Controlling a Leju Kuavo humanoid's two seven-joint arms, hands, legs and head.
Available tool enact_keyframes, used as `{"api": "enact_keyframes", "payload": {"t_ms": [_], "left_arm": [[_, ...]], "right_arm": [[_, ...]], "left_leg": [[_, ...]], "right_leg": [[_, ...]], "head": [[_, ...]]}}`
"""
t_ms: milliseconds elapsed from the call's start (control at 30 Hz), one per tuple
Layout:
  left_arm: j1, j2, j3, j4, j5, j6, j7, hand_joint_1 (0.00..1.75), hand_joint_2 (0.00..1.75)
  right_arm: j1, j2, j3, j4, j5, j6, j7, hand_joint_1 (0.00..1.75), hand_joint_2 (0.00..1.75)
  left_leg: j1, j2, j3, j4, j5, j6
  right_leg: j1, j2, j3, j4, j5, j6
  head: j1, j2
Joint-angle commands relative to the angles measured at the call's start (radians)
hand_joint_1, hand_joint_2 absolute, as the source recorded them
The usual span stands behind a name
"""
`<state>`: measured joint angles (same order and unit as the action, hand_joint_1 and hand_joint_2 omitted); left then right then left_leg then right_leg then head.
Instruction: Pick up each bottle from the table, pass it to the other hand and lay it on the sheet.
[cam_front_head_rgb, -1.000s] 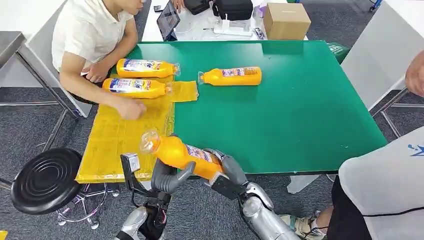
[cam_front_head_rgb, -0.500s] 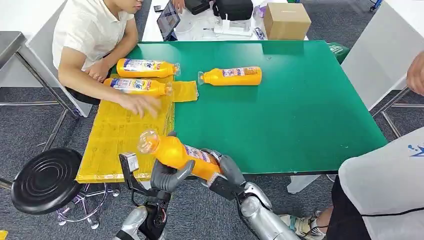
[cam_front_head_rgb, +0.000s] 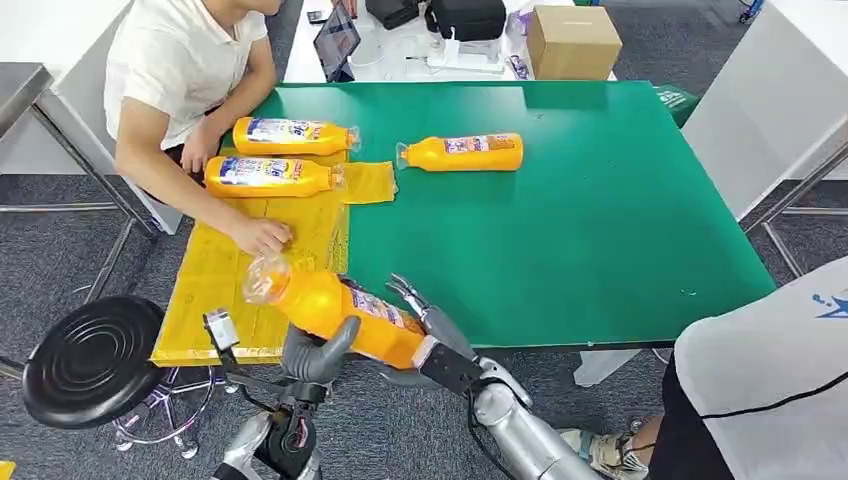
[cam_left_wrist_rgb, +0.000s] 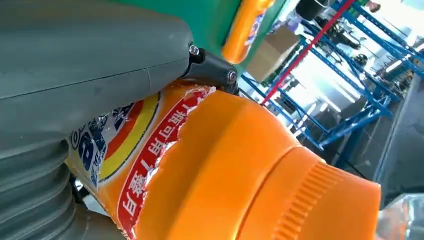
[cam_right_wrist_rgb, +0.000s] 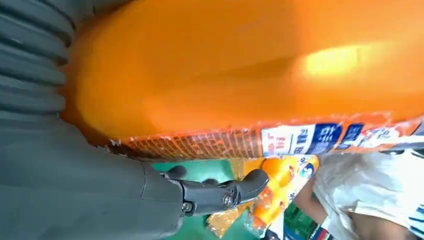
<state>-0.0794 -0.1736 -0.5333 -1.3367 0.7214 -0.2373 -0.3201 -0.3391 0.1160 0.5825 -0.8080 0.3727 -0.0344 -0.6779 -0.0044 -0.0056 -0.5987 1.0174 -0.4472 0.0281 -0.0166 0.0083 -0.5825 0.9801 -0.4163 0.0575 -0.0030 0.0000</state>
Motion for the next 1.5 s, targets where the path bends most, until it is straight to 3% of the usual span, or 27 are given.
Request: {"api": "enact_keyframes", "payload": {"t_ms": [33, 400, 467, 533, 633, 800, 833, 900, 1000, 1133, 1200, 1367, 1500], "left_arm": [[-0.036, 0.046, 0.064, -0.046, -0.042, 0.092, 0.006, 1.75, 1.75], [-0.044, 0.051, 0.076, -0.033, -0.055, 0.112, 0.004, 1.75, 1.75], [-0.067, 0.055, 0.096, -0.01, -0.148, 0.227, -0.028, 1.75, 1.75], [-0.136, 0.058, 0.106, 0.063, -0.364, 0.435, -0.1, 1.75, 1.75], [-0.213, 0.054, 0.105, 0.189, -0.675, 0.692, -0.135, 1.75, 1.75], [-0.298, 0.038, 0.147, 0.387, -1.039, 0.892, -0.119, 1.75, 1.75], [-0.326, 0.029, 0.192, 0.449, -1.283, 0.935, -0.069, 1.75, 1.75], [-0.401, 0.021, 0.196, 0.599, -1.551, 0.931, 0.016, 1.75, 1.75], [-0.474, 0.015, 0.15, 0.721, -1.625, 0.876, 0.057, 1.75, 1.75], [-0.58, -0.002, 0.053, 0.893, -1.795, 0.744, 0.204, 1.75, 1.75], [-0.596, -0.004, 0.036, 0.916, -1.823, 0.722, 0.229, 1.75, 1.75], [-0.682, -0.01, -0.045, 1.036, -1.955, 0.494, 0.399, 1.75, 1.75], [-0.682, -0.01, -0.045, 1.036, -1.955, 0.494, 0.399, 1.75, 1.75]], "right_arm": [[0.102, -0.049, 0.024, -0.284, -0.071, -0.164, -0.02, 0.0, 0.0], [0.118, -0.058, 0.033, -0.324, -0.077, -0.186, -0.02, 0.0, 0.0], [0.134, -0.089, 0.055, -0.384, -0.025, -0.33, -0.02, 0.0, 0.0], [0.169, -0.104, 0.015, -0.418, 0.075, -0.48, -0.02, 0.0, 0.0], [0.205, -0.1, -0.067, -0.435, 0.144, -0.547, -0.02, 0.0, 0.0], [0.244, -0.107, -0.011, -0.547, 0.104, -0.59, -0.02, 0.0, 0.0], [0.241, -0.1, 0.005, -0.541, 0.096, -0.578, -0.02, 0.0, 0.0], [0.219, -0.088, 0.024, -0.499, 0.077, -0.555, -0.02, 0.0, 0.0], [0.195, -0.089, 0.049, -0.474, 0.041, -0.551, -0.02, 0.0, 0.0], [0.169, -0.08, 0.074, -0.436, 0.005, -0.517, -0.02, 0.0, 0.0], [0.165, -0.077, 0.077, -0.424, 0.009, -0.515, -0.02, 0.0, 0.0], [0.143, -0.052, 0.089, -0.364, -0.015, -0.484, -0.02, 0.0, 0.0], [0.143, -0.052, 0.089, -0.364, -0.015, -0.484, -0.02, 0.0, 0.0]], "left_leg": [[0.001, 0.0, 0.001, 0.0, 0.0, -0.001], [0.001, 0.001, 0.002, 0.0, -0.001, -0.002], [0.0, 0.0, 0.001, 0.0, -0.001, -0.001], [0.001, -0.002, 0.001, 0.0, -0.001, -0.002], [0.0, -0.005, 0.0, -0.001, 0.001, -0.001], [0.0, -0.002, 0.001, -0.001, 0.0, -0.001], [0.001, -0.003, 0.003, -0.001, 0.0, -0.002], [0.001, -0.002, 0.002, -0.001, 0.0, -0.002], [0.001, -0.003, 0.002, -0.001, 0.001, -0.002], [0.001, -0.002, 0.002, 0.0, 0.001, -0.001], [0.001, -0.002, 0.001, 0.0, 0.001, -0.001], [0.001, 0.0, 0.0, 0.0, 0.001, -0.001], [0.002, 0.001, 0.002, 0.0, 0.0, -0.002]], "right_leg": [[0.001, -0.001, 0.001, 0.0, -0.001, -0.002], [0.001, -0.001, 0.002, 0.0, -0.001, -0.002], [0.001, -0.001, 0.001, 0.0, -0.001, -0.002], [0.001, -0.003, 0.001, 0.0, -0.001, -0.002], [0.001, -0.006, 0.001, -0.001, -0.001, -0.002], [0.0, -0.003, 0.001, -0.001, -0.001, -0.002], [0.001, -0.004, 0.003, -0.001, -0.001, -0.003], [0.001, -0.003, 0.002, -0.001, -0.001, -0.002], [0.001, -0.004, 0.002, -0.001, 0.0, -0.002], [0.002, -0.003, 0.003, -0.001, 0.0, -0.002], [0.001, -0.003, 0.002, 0.0, 0.0, -0.002], [0.001, -0.001, 0.0, 0.0, 0.0, -0.002], [0.002, 0.0, 0.002, 0.001, 0.0, -0.003]], "head": [[0.0, 0.0], [0.0, 0.0], [0.0, 0.0], [0.0, 0.0], [0.0, 0.0], [0.0, 0.0], [0.0, 0.0], [0.0, 0.0], [0.0, 0.0], [0.0, 0.0], [0.0, 0.0], [0.0, 0.0], [0.0, 0.0]]}}
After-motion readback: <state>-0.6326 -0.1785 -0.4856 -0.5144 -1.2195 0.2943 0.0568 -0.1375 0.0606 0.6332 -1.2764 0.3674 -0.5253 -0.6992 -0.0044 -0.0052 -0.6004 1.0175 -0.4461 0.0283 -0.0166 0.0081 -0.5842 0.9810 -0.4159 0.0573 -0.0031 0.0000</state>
